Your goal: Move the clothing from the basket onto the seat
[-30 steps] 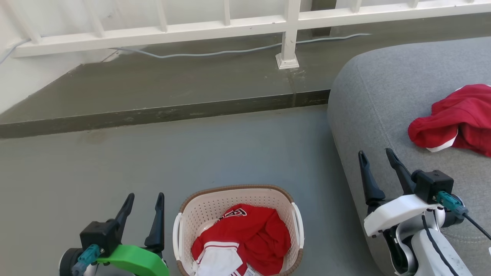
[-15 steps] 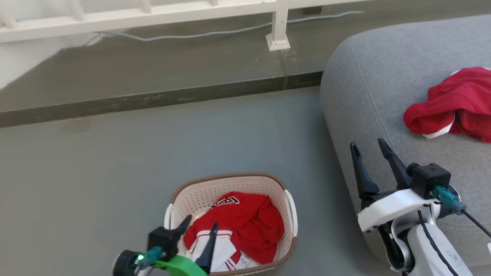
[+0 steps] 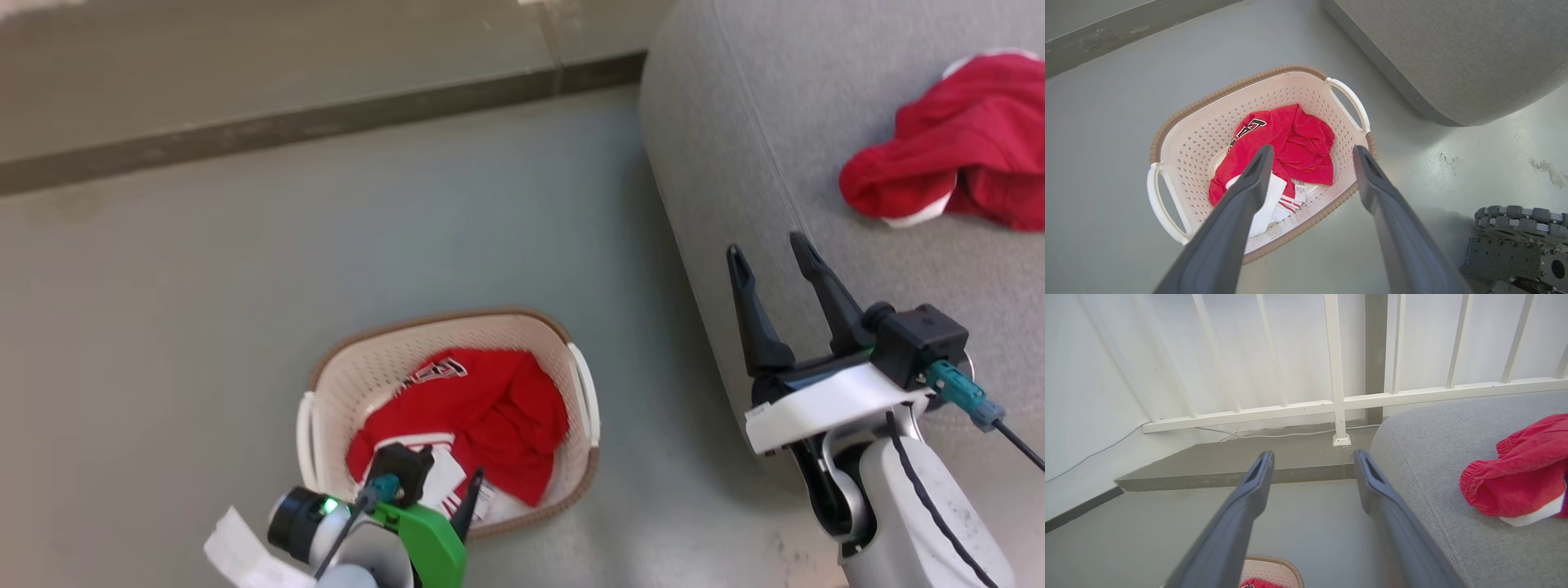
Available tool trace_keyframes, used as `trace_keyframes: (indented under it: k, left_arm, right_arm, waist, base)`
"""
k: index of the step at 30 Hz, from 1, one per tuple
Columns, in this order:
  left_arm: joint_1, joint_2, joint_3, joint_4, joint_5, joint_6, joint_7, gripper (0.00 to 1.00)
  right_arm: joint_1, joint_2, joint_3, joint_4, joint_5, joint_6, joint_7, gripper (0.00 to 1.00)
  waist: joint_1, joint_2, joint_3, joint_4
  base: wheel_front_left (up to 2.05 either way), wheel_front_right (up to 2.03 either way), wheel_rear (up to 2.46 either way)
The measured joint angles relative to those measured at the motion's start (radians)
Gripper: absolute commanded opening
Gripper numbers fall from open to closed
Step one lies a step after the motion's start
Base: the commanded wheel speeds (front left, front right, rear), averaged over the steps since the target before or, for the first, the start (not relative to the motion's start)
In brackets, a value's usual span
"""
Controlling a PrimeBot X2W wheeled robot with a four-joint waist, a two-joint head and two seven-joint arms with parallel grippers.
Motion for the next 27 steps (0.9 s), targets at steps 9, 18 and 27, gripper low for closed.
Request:
trace_keyframes:
  k: [9,18,27]
  left_arm:
    - [-0.119,-0.005,0.009,0.129,0.047,0.0,0.025,1.0]
    - [-0.217,0.011,0.018,0.227,0.071,0.005,0.035,1.0]
    - [-0.325,0.077,0.047,0.31,0.106,0.022,0.045,1.0]
  right_arm:
    - [-0.034,0.002,0.021,-0.074,0.0,0.0,0.0,1.0]
    - [-0.076,0.004,0.032,-0.121,0.002,-0.001,0.0,1.0]
    - [-0.117,0.008,0.061,-0.15,0.021,-0.001,-0.02,1.0]
  waist:
    - [0.0,0.0,0.124,-0.054]
    - [0.0,0.0,0.24,-0.091]
    - [0.0001,0.0,0.368,-0.142]
  base:
    - [0.0,0.0,0.0]
    - [0.0,0.0,0.0]
    - [0.0,0.0,0.0]
